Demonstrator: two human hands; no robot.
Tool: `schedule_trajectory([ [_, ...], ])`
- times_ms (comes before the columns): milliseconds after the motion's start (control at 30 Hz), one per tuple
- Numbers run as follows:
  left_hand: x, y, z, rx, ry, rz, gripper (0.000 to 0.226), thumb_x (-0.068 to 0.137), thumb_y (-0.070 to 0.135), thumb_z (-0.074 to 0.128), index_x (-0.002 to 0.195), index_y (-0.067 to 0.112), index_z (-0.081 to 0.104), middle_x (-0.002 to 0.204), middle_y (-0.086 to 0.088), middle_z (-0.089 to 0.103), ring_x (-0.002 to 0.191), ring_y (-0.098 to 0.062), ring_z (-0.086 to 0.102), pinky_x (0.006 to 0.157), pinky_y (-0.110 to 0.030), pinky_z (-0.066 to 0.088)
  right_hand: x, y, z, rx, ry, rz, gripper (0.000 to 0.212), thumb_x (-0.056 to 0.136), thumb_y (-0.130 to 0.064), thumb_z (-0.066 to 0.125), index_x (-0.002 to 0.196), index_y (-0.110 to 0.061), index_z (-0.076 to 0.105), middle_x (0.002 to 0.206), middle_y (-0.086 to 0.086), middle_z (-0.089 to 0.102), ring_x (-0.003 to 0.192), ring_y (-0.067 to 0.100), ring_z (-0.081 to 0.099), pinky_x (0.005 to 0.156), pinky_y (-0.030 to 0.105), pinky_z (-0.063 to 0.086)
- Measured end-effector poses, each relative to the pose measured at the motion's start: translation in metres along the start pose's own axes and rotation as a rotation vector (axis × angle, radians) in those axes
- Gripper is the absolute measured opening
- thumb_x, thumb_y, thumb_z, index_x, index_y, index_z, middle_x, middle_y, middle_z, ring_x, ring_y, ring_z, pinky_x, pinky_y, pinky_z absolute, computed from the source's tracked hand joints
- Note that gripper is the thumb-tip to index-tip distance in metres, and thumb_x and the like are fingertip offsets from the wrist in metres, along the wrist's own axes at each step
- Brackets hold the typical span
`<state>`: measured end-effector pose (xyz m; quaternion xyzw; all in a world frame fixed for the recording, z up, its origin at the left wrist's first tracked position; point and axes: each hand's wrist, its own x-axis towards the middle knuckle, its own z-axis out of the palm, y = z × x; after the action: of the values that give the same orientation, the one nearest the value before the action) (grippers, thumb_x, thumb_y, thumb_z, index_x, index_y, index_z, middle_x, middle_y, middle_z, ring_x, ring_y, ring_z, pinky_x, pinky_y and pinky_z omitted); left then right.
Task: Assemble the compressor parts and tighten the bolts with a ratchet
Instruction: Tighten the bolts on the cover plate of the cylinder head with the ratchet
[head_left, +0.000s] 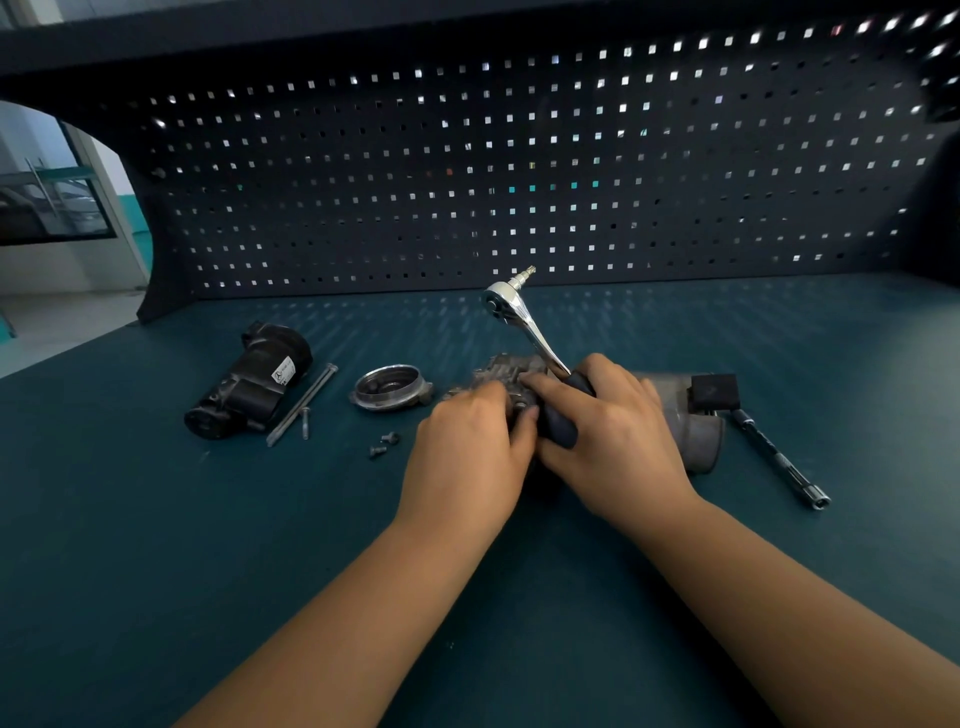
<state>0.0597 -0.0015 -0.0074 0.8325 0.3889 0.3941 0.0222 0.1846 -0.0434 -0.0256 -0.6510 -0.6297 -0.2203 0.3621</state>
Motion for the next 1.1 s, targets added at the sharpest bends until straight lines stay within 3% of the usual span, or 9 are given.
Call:
schedule_trajectory([
  [233, -0.002, 0.001, -0.003, -0.081, -0.03, -0.092, 0.029, 0.084, 0.043, 0.057, 0.077, 0.015, 0.056, 0.069, 0.005, 0.059, 0.07, -0.016, 0.056, 0.061, -0.031, 0.045, 0.0, 0.0, -0.002, 0.0, -0.009, -0.017, 0.047, 0.063, -0.014, 0.079, 0.109, -0.011, 0.07, 0.08, 0.014, 0.054, 0.074, 0.034, 0.057, 0.066, 0.034, 0.033],
  [400, -0.002, -0.001, -0.005, -0.32, -0.127, -0.226, 0.032, 0.089, 0.04, 0.053, 0.064, 0.021, 0.059, 0.055, 0.007, 0.059, 0.059, -0.005, 0.056, 0.05, -0.013, 0.04, 0.001, -0.001, -0.013, 0.026, -0.081, -0.045, 0.049, 0.072, -0.023, 0.077, 0.118, -0.013, 0.066, 0.083, 0.009, 0.048, 0.078, 0.032, 0.056, 0.068, 0.034, 0.036],
  [533, 0.0, -0.004, -0.005, -0.409, -0.162, -0.261, 0.034, 0.09, 0.036, 0.056, 0.061, 0.02, 0.06, 0.057, 0.005, 0.064, 0.054, -0.002, 0.057, 0.05, -0.012, 0.039, 0.009, 0.01, -0.052, 0.175, -0.249, -0.048, 0.064, 0.086, -0.009, 0.055, 0.139, -0.041, 0.037, 0.087, 0.001, 0.049, 0.082, 0.02, 0.051, 0.078, 0.038, 0.046],
  [600, 0.0, -0.005, -0.005, -0.49, -0.205, -0.304, 0.036, 0.091, 0.035, 0.056, 0.061, 0.018, 0.063, 0.057, 0.004, 0.066, 0.048, -0.001, 0.055, 0.05, -0.014, 0.039, 0.014, 0.015, -0.077, 0.224, -0.287, 0.011, 0.079, 0.086, -0.011, 0.053, 0.141, -0.055, 0.016, 0.083, -0.012, 0.056, 0.074, 0.007, 0.051, 0.078, 0.02, 0.042],
  [667, -0.001, -0.007, -0.008, -0.597, -0.278, -0.371, 0.034, 0.092, 0.033, 0.055, 0.065, 0.015, 0.066, 0.06, 0.005, 0.068, 0.043, 0.001, 0.051, 0.049, -0.016, 0.039, 0.014, 0.019, -0.097, 0.191, -0.279, 0.032, 0.065, 0.082, -0.015, 0.063, 0.132, -0.048, 0.037, 0.08, -0.026, 0.061, 0.076, 0.003, 0.055, 0.075, 0.009, 0.04],
  [767, -0.001, -0.007, -0.014, -0.832, -0.395, -0.563, 0.026, 0.095, 0.022, 0.048, 0.076, 0.013, 0.065, 0.064, 0.004, 0.071, 0.042, -0.001, 0.05, 0.04, -0.012, 0.034, 0.009, 0.015, -0.122, 0.284, -0.265, 0.075, 0.024, 0.071, -0.025, 0.076, 0.087, -0.037, 0.063, 0.079, -0.026, 0.068, 0.07, 0.001, 0.064, 0.062, 0.02, 0.05],
  [867, 0.002, -0.005, -0.023, -1.171, -0.5, -0.833, 0.028, 0.097, 0.021, 0.042, 0.079, 0.011, 0.061, 0.064, -0.002, 0.071, 0.045, -0.008, 0.056, 0.037, -0.014, 0.032, 0.011, 0.011, -0.138, 0.351, -0.335, 0.094, 0.028, 0.056, -0.045, 0.078, 0.082, -0.042, 0.069, 0.073, -0.013, 0.068, 0.049, 0.004, 0.058, 0.043, 0.023, 0.047],
  [967, 0.001, -0.002, -0.028, -1.445, -0.607, -0.947, 0.031, 0.092, 0.027, 0.051, 0.07, 0.011, 0.066, 0.064, -0.003, 0.064, 0.055, -0.014, 0.054, 0.041, -0.014, 0.04, 0.019, 0.006, -0.141, 0.354, -0.449, 0.011, 0.028, 0.057, -0.03, 0.083, 0.082, -0.037, 0.072, 0.08, -0.007, 0.065, 0.061, 0.008, 0.061, 0.051, 0.015, 0.045],
  [1100, -0.001, -0.005, -0.026, -1.467, -0.721, -0.928, 0.043, 0.089, 0.017, 0.055, 0.05, 0.013, 0.071, 0.068, -0.002, 0.056, 0.069, -0.014, 0.051, 0.041, -0.014, 0.04, 0.028, 0.001, -0.142, 0.322, -0.466, -0.005, 0.032, 0.055, -0.024, 0.084, 0.082, -0.037, 0.071, 0.078, -0.01, 0.067, 0.064, 0.004, 0.063, 0.053, 0.008, 0.044],
])
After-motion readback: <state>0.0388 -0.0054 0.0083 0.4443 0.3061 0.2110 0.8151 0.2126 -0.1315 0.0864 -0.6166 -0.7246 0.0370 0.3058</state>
